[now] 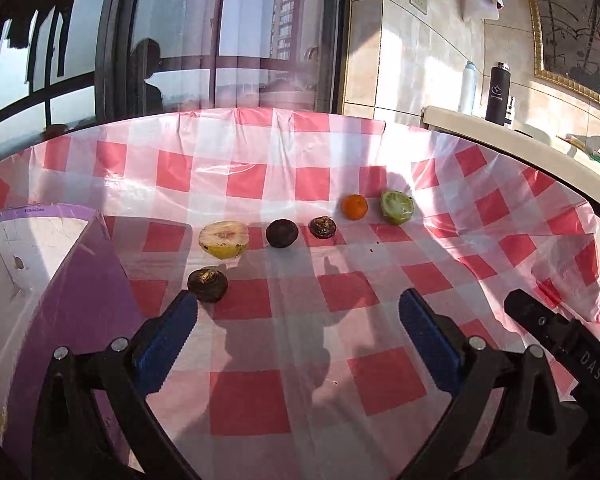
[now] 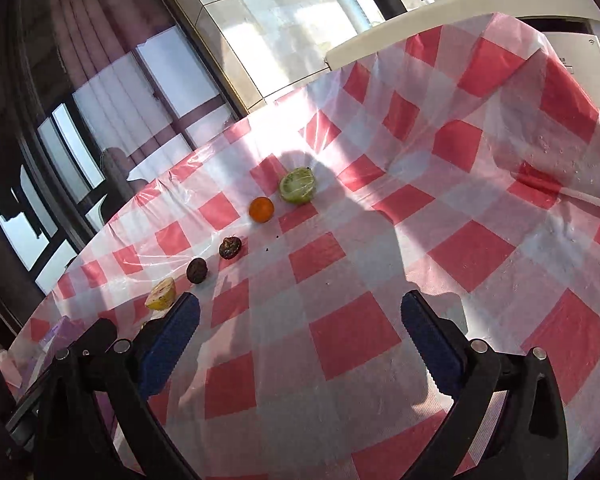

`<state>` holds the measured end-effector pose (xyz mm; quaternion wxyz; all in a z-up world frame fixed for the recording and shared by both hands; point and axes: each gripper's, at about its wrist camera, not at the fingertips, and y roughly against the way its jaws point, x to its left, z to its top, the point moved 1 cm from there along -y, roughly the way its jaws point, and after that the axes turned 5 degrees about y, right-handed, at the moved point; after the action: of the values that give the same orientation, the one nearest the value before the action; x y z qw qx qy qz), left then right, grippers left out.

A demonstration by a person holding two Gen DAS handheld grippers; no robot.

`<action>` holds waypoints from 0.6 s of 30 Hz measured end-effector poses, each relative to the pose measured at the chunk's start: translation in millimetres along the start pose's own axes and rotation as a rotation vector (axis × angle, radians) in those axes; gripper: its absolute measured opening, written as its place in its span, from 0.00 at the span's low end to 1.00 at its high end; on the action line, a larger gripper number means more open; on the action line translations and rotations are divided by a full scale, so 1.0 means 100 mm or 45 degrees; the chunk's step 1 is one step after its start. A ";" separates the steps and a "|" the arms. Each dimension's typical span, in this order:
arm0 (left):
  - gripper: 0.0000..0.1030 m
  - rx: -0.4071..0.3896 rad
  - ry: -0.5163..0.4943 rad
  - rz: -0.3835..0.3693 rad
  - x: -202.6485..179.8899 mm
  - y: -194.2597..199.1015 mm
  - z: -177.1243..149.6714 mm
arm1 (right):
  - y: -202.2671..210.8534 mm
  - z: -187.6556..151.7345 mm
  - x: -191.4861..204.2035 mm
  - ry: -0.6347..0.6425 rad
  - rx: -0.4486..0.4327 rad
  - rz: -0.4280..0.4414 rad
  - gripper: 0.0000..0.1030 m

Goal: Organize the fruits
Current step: 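Move both tools back over the remaining fruits, then grasp the wrapped green half with the right tool while the left grasps a wrapped apple half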

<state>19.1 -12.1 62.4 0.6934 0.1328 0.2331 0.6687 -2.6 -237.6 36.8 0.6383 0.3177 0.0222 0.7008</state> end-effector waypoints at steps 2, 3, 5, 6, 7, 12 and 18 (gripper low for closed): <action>0.98 0.041 0.023 -0.035 0.00 -0.27 0.03 | 0.00 0.01 0.01 0.001 -0.005 -0.001 0.95; 0.98 0.066 0.040 -0.044 0.03 -0.39 0.05 | -0.01 0.01 0.01 0.008 -0.002 0.000 0.95; 0.98 0.089 0.101 -0.047 0.07 -0.61 0.11 | -0.04 0.01 0.01 0.004 0.020 0.005 0.95; 0.98 0.095 0.140 -0.053 0.10 -0.72 0.15 | -0.06 0.00 -0.01 -0.005 0.033 0.010 0.95; 0.98 0.113 0.188 -0.066 0.14 -0.83 0.19 | -0.08 0.00 -0.02 -0.011 0.040 0.015 0.95; 0.98 0.163 0.405 -0.209 0.38 -1.05 0.23 | -0.17 -0.01 0.01 0.018 0.096 0.027 0.95; 0.98 0.192 0.464 -0.313 0.47 -1.09 0.20 | -0.70 0.28 0.18 0.203 0.147 -0.123 0.95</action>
<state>123.1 29.1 18.7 0.7043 0.0319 0.4180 0.5730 72.8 -218.5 35.7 0.6483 0.2958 0.1286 0.6897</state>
